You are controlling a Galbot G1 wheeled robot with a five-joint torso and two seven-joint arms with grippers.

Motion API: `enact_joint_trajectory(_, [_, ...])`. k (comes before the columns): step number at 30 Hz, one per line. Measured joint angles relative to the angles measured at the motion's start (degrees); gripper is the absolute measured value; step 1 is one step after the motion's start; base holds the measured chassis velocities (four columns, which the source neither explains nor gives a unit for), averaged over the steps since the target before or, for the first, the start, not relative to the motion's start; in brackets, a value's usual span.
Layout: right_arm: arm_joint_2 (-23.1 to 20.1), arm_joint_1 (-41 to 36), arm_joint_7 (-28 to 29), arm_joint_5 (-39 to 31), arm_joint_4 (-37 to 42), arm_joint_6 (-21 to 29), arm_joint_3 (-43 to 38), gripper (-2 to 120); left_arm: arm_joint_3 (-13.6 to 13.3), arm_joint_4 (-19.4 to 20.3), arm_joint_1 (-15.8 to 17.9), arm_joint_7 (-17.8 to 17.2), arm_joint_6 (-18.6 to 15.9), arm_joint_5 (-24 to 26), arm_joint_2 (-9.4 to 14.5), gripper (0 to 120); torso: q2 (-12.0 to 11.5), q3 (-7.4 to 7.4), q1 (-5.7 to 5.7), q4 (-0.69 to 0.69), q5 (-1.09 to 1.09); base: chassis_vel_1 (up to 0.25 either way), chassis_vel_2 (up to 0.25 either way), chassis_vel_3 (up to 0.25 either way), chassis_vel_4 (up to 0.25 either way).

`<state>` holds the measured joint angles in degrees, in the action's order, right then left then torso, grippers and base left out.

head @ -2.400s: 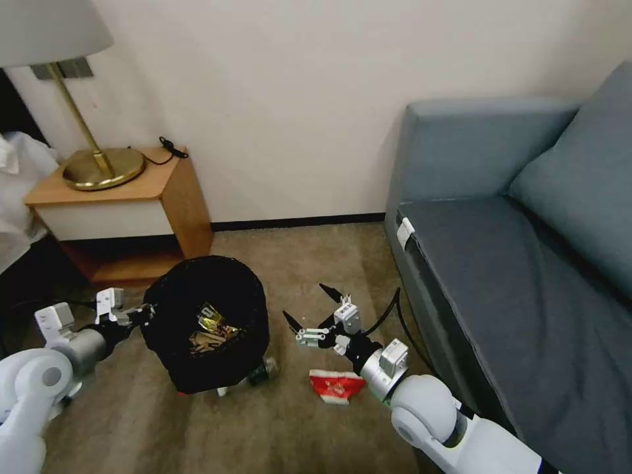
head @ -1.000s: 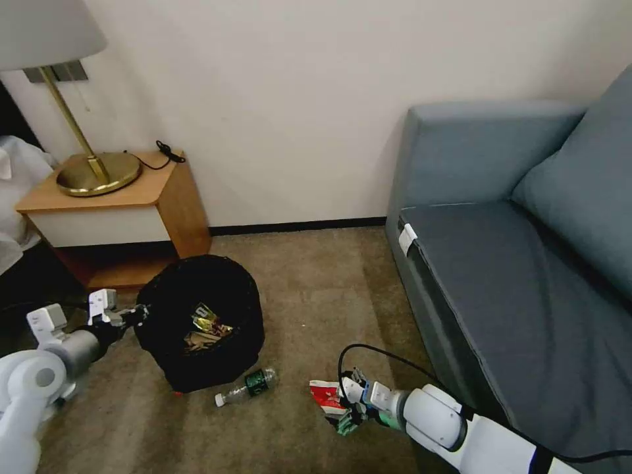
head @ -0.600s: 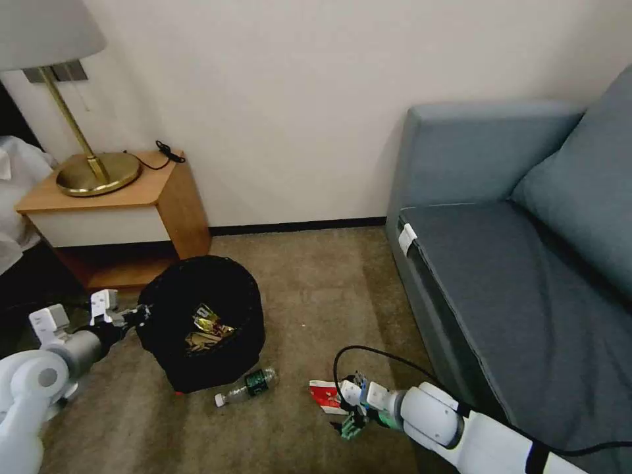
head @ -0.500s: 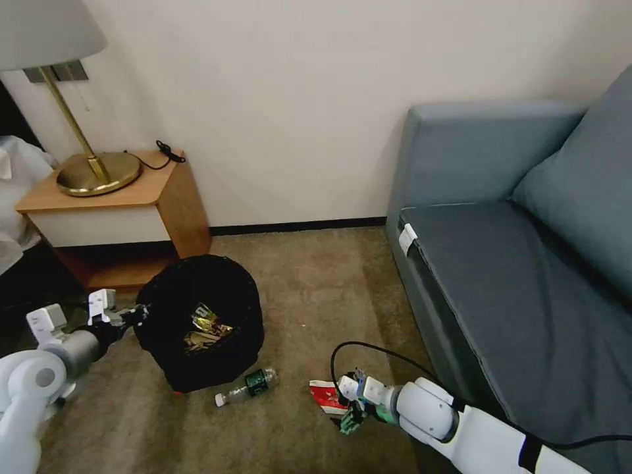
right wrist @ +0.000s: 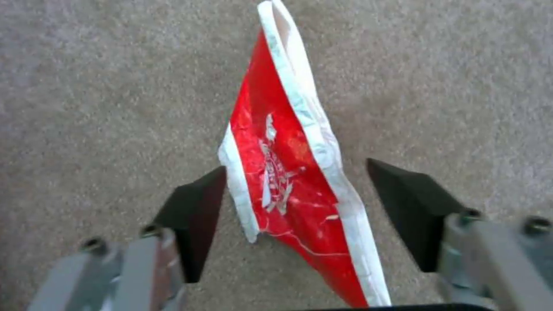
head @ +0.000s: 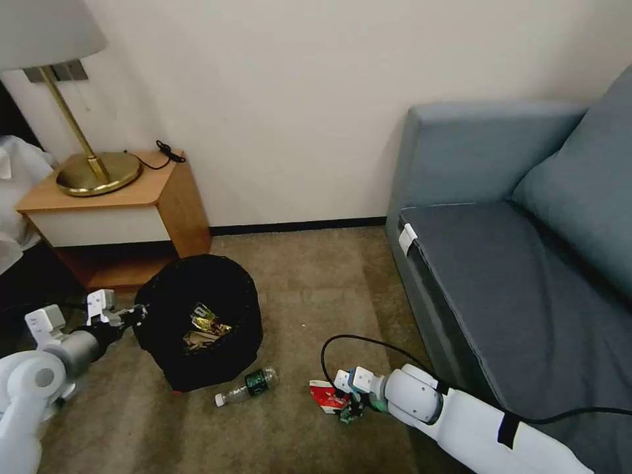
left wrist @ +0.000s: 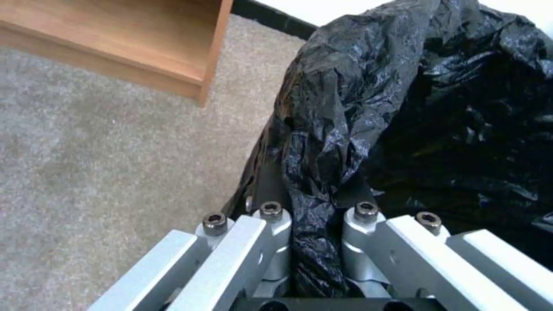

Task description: Pick up the trash bin, then pick up the garbage on the floor and place it into the trash bin.

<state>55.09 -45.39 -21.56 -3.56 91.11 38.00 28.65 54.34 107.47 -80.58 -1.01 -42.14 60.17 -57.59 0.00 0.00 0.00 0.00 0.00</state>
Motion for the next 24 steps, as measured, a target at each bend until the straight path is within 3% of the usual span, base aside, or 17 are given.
enact_joint_trajectory(17, [0.91, 2.58, -0.10, 0.17, -2.07, 0.20, 3.21, 2, 0.36, 0.21, -0.03, 0.02, 0.00, 0.07, 0.28, 6, 0.00, 0.00, 0.00, 0.00, 0.00, 0.000, 0.000, 0.000, 0.000])
enact_joint_trajectory(24, [1.05, 1.62, 0.37, 0.21, -1.31, 0.32, 2.06, 0, 0.45, 0.32, -0.11, 0.05, 0.00, 0.11, 0.18, 6, 0.00, 0.00, 0.00, -0.01, 0.00, 0.000, 0.000, 0.000, 0.000])
